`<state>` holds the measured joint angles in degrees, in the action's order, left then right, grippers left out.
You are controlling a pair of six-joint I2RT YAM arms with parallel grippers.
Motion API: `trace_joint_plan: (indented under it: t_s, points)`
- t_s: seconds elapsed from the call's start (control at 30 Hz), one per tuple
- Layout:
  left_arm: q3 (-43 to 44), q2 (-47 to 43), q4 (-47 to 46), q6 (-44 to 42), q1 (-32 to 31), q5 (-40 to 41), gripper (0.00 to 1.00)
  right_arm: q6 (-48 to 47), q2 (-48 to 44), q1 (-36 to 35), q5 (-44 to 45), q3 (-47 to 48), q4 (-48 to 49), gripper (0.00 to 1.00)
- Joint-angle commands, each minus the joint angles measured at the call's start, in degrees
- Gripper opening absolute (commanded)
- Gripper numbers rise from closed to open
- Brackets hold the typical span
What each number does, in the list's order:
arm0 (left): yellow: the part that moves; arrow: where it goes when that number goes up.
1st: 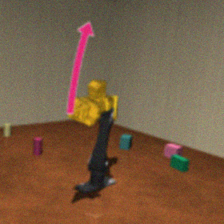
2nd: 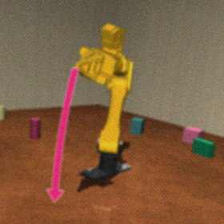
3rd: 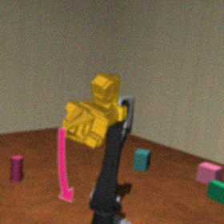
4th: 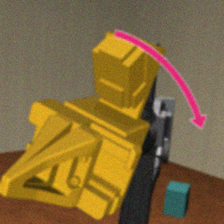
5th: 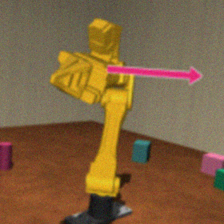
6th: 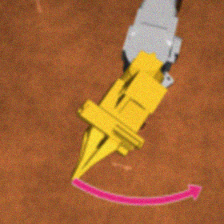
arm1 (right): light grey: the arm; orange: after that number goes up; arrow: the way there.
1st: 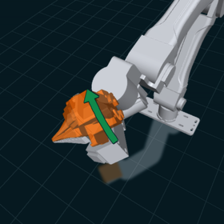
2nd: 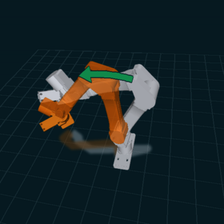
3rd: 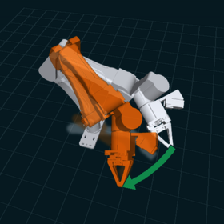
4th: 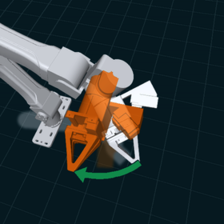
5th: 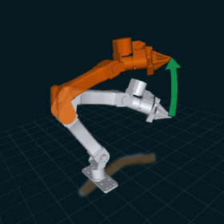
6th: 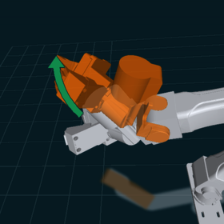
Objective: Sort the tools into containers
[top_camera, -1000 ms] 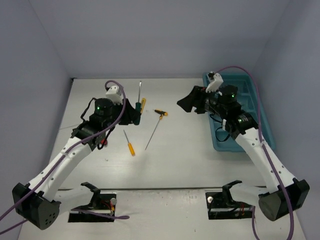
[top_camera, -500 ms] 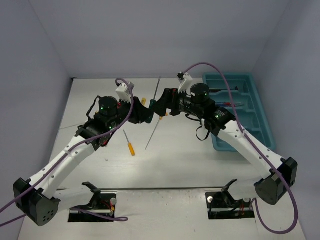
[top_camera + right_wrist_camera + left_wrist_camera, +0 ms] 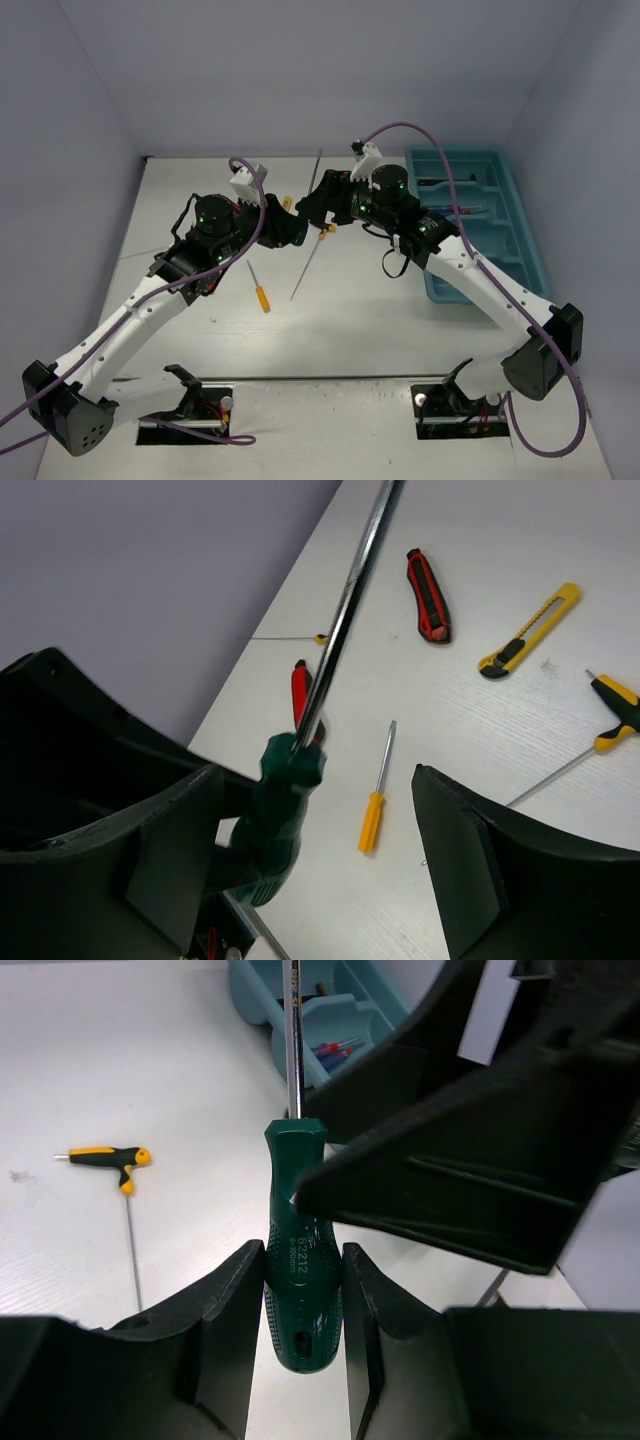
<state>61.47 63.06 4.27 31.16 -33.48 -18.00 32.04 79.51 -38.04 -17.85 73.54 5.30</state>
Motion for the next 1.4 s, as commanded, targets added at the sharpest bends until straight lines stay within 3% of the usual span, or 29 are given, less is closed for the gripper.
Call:
trace_joint_plan:
  t_s: [0.0,0.23,0.57,0.63,0.7,0.77,0.8,0.83,0.87,0.9,0.97,1.03,1.23,1.37]
  points:
    - [2.1,-2.8,-6.8,-1.0,-0.6,-1.4,0.00,1.6,-0.8,-0.3,3.5,1.5,6.6,0.70]
    - [2.2,-2.4,-7.9,-0.9,-0.8,-1.9,0.00,4.2,0.6,-0.6,1.8,0.9,8.8,0.62]
    - [3.6,0.4,-8.5,-1.9,-1.0,-1.3,0.00,6.0,2.1,-1.3,-2.0,-0.2,11.0,0.40]
    - [4.4,1.2,-8.3,-2.5,-1.0,-1.0,0.00,5.9,1.8,-1.3,-1.7,-0.6,11.0,0.28]
    - [4.8,1.6,-8.0,-2.7,-1.0,-0.6,0.00,5.4,1.5,-1.3,-0.9,-0.8,11.0,0.09]
    - [5.4,2.3,-6.6,-2.6,-1.0,0.4,0.01,5.0,1.3,-0.8,0.4,-1.2,11.0,0.00]
    - [5.6,2.5,-5.7,-2.4,-1.0,2.2,0.06,4.9,0.9,0.2,0.9,-1.4,11.0,0.00]
    - [6.0,2.8,-3.8,-2.3,-0.9,3.8,0.18,4.9,0.4,1.2,1.6,-1.8,10.9,0.00]
    - [6.6,3.2,-0.6,-2.2,-0.9,5.0,0.40,5.0,-0.4,2.0,2.7,-2.3,10.8,0.00]
    - [6.8,3.5,1.5,-2.2,-0.8,6.7,0.56,5.5,-1.2,4.2,3.7,-3.2,10.7,0.00]
    - [6.7,3.5,5.6,-1.6,-0.7,10.3,0.77,6.5,-3.0,9.5,6.5,-4.9,10.5,0.00]
    - [6.2,2.8,10.1,-0.9,-0.7,14.4,0.84,7.5,-4.4,16.8,10.7,-6.5,9.3,0.00]
    - [3.4,1.4,28.6,5.0,-0.2,28.1,0.84,8.6,-1.6,37.5,21.3,-7.8,6.1,0.00]
    - [-2.7,0.8,31.2,9.5,0.8,27.6,0.84,11.0,7.6,45.9,21.6,-4.7,6.1,0.00]
